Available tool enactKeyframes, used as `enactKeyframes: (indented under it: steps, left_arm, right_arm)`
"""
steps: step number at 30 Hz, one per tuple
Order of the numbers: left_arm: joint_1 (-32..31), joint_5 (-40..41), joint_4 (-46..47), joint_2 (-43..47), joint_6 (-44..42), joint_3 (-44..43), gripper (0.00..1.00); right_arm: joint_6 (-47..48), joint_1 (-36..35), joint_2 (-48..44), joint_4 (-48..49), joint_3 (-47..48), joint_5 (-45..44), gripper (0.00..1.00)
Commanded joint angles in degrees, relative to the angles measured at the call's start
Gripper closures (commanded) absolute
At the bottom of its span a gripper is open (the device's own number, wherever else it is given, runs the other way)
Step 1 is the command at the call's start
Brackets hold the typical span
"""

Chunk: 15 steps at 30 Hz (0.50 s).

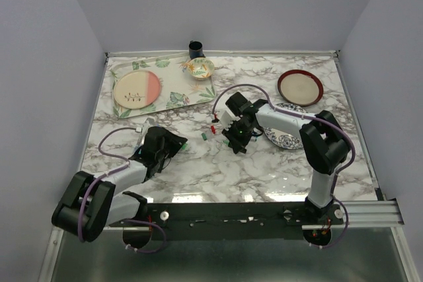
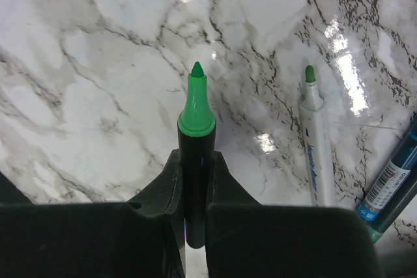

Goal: Open the pen caps

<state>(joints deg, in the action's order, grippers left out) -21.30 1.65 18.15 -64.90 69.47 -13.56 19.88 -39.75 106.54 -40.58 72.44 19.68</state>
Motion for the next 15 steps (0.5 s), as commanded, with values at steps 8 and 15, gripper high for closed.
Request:
enactKeyframes:
  steps: [8, 15]
  left_arm:
    - [-6.21, 0.98, 2.85, -12.17, -2.24, -7.27, 0.92]
    - [-6.91, 0.55, 4.17, -19.11, -1.8, -9.2, 0.8]
  right_arm:
    - [1.13, 0.2, 4.2, -0.47, 0.06, -14.22, 0.76]
    - [1.13, 0.99, 4.55, 0.94, -0.11, -19.42, 0.71]
